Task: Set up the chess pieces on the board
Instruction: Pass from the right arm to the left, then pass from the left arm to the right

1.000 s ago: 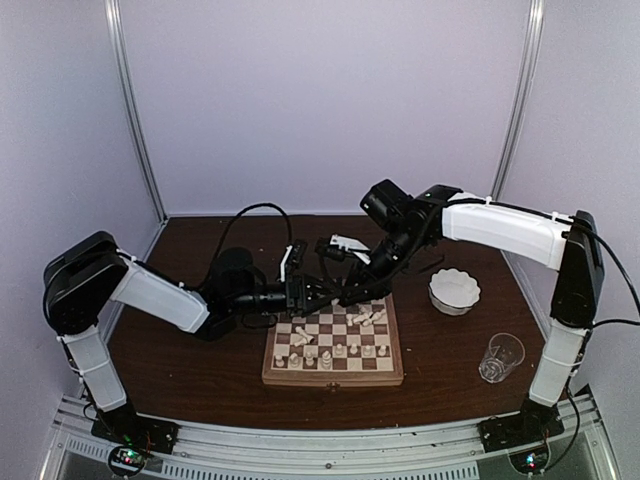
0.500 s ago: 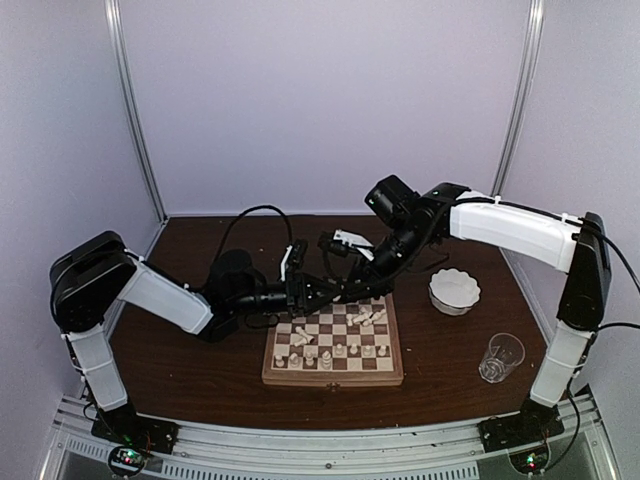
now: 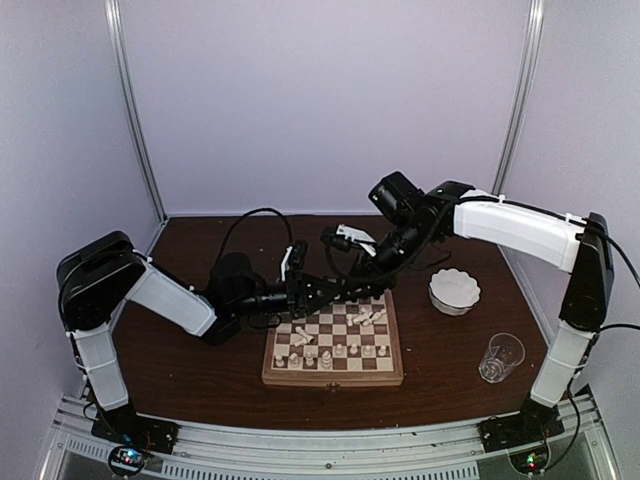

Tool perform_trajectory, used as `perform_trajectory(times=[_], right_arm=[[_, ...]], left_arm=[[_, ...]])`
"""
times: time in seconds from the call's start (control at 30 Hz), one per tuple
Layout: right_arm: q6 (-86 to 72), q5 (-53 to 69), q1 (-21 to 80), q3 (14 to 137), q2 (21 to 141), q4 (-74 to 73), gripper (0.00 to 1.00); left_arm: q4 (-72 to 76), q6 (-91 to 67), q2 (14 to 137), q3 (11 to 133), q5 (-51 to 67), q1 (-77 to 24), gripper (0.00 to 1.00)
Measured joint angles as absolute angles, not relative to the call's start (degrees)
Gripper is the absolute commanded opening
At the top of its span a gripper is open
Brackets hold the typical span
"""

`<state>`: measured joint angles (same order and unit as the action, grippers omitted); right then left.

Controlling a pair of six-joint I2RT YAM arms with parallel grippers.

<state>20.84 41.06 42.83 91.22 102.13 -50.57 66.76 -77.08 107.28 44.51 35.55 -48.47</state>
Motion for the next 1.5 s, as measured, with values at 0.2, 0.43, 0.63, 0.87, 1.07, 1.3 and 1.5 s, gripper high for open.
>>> perform_trajectory(times=[0.2,0.43,0.63,0.87,1.07,1.3,1.5], right_arm=[[19.90,45.91,37.43,87.44,95.79,-48.71,0.41],[14.74,53.21,33.21,80.88,87.64,-42.48,0.42],[10.70,55.46,34.65,79.83,89.10,-38.09,0.43],[9.43,55.46,36.91,80.51,92.03,-36.12,0.41],[8.62,55.57,37.93,82.04,93.56,-35.97,0.26],[8.34,55.79,37.95,82.24,93.62,-35.20,0.10],[8.27,55.70,37.91,82.24,93.60,-34.89,0.03]], left_arm=[[70.24,-78.72,107.35,44.51,35.33,-48.73,0.09],[72.07,-79.61,107.24,44.58,33.65,-48.77,0.09],[73.54,-80.73,107.22,45.58,32.18,-48.82,0.09],[74.98,-82.08,107.13,46.59,31.51,-48.82,0.09],[75.46,-82.74,107.13,47.20,31.03,-48.93,0.09],[76.16,-83.05,107.13,47.31,30.87,-49.19,0.09],[76.18,-83.09,107.13,47.31,30.89,-49.19,0.13]])
